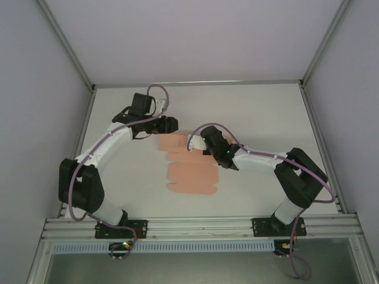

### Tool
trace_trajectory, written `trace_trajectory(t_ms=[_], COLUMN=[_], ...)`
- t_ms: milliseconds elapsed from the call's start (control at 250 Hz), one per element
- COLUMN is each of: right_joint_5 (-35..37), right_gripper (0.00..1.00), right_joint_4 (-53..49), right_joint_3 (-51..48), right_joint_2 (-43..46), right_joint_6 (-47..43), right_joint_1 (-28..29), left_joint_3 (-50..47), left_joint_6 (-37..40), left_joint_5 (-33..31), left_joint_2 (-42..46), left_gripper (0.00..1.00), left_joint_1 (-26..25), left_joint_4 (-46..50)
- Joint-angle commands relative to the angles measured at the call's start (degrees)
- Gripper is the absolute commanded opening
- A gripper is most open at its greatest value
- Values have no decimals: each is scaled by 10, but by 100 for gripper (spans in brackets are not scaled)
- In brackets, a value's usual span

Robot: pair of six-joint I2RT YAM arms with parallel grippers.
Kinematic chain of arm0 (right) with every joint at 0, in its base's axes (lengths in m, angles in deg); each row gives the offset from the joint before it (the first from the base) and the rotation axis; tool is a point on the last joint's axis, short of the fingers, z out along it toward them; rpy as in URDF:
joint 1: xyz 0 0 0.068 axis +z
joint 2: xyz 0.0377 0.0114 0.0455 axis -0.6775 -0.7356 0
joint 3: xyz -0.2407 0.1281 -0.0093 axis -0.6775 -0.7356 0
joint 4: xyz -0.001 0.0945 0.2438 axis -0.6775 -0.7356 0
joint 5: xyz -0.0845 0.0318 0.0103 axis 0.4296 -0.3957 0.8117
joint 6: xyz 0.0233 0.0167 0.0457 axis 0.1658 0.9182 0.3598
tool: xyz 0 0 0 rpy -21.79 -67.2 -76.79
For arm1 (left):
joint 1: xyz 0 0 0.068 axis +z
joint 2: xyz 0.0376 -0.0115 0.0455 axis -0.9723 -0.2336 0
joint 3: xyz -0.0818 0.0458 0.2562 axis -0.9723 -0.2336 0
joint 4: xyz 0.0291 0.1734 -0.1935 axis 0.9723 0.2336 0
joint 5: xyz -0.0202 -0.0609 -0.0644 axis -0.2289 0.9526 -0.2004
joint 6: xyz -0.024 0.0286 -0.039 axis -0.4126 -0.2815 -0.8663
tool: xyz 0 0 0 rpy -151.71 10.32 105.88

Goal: Assemble paper box

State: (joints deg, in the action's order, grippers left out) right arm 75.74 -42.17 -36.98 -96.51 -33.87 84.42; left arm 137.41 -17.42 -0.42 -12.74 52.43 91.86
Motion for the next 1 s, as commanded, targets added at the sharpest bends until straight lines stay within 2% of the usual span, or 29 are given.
trace_trajectory(t_ms=[0, 220, 323, 471, 595, 703, 815, 994], right_joint_5=[-3, 8, 26, -1, -15, -21, -24, -45], right_gripper=[0, 0, 0, 0, 0, 0, 0, 0], right_joint_4=[1, -7, 14, -9, 3, -5, 10, 21], right_joint_3=[1, 13, 17, 29, 17, 15, 3, -5], right_joint_2=[9, 0, 0, 13, 16, 11, 7, 4], right_joint_6=[28, 52, 74, 121, 117, 128, 135, 143], right_joint_1=[-1, -1, -4, -9, -2, 1, 7, 18], left_joint_3=[-22, -62, -67, -94, -132, -164, -188, -213], left_joint_6=[2, -33, -40, -66, -135, -201, -258, -318], left_joint_5=[14, 71, 71, 84, 126, 121, 111, 46], left_joint_2=[11, 12, 5, 1, 0, -2, -12, -34], left_gripper=[45, 42, 40, 38, 36, 35, 34, 31], left_joint_1=[-11, -22, -28, -33, -32, -32, -33, -44], left_joint_4=[3, -60, -58, -95, -221, -347, -453, -574])
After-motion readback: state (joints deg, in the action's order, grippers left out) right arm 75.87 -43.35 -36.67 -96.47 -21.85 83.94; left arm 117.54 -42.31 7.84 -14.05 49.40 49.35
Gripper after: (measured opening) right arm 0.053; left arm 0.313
